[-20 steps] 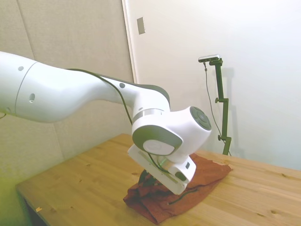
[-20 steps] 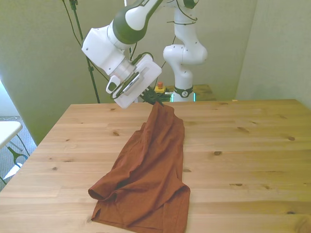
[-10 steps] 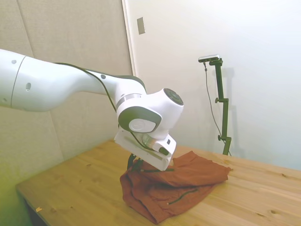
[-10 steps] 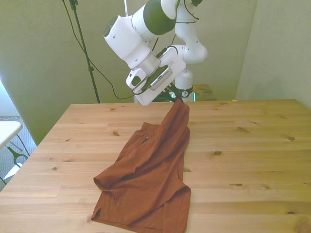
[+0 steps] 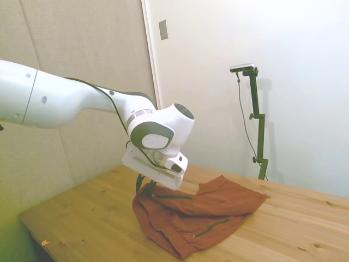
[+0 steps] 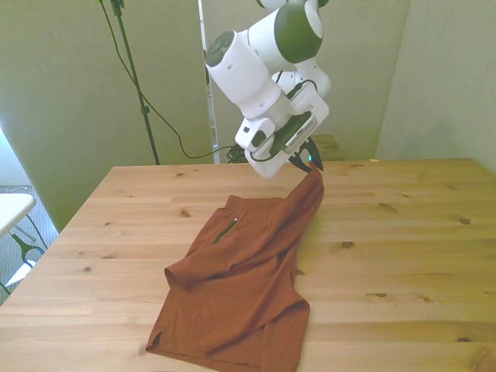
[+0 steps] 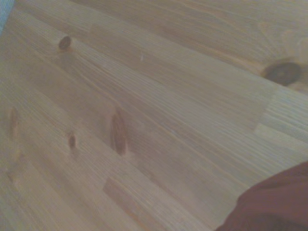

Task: Unfold the shorts

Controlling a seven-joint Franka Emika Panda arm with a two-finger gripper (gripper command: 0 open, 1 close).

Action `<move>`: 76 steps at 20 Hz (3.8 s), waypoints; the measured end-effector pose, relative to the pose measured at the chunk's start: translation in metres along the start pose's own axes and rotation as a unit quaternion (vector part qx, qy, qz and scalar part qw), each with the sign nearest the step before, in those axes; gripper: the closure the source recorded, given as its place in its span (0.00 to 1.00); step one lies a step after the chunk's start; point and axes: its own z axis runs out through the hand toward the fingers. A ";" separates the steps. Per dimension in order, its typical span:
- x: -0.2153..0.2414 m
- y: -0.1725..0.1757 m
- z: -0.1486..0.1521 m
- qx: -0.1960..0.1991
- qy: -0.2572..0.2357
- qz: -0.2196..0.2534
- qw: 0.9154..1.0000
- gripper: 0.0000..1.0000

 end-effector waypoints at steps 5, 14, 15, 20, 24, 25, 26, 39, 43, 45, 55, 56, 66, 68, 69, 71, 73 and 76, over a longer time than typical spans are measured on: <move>0.009 -0.029 0.006 -0.005 0.023 0.024 0.999 0.00; 0.080 0.067 -0.095 -0.017 0.219 0.172 0.960 0.00; 0.091 0.080 -0.102 -0.017 0.237 0.191 0.952 0.00; 0.139 0.101 -0.104 -0.040 0.306 0.285 0.908 0.00; 0.154 0.114 -0.097 -0.081 0.332 0.369 0.864 0.00; 0.154 0.115 -0.097 -0.092 0.338 0.389 0.852 0.00; 0.154 0.115 -0.097 -0.103 0.345 0.408 0.839 0.00; 0.182 0.129 -0.069 -0.137 0.363 0.471 0.792 1.00; 0.182 0.128 -0.067 -0.137 0.362 0.466 0.795 1.00; 0.183 0.126 -0.065 -0.136 0.362 0.464 0.797 1.00; 0.182 0.125 -0.061 -0.136 0.360 0.460 0.800 1.00; 0.182 0.123 -0.061 -0.135 0.360 0.459 0.801 1.00; 0.182 0.107 -0.065 -0.129 0.361 0.450 0.806 1.00; 0.181 0.082 -0.067 -0.129 0.353 0.441 0.815 1.00; 0.180 0.066 -0.069 -0.132 0.352 0.432 0.820 1.00; 0.180 0.027 -0.075 -0.147 0.359 0.408 0.826 1.00; 0.178 -0.013 -0.083 -0.168 0.374 0.385 0.827 1.00; 0.173 -0.060 -0.086 -0.189 0.393 0.358 0.825 1.00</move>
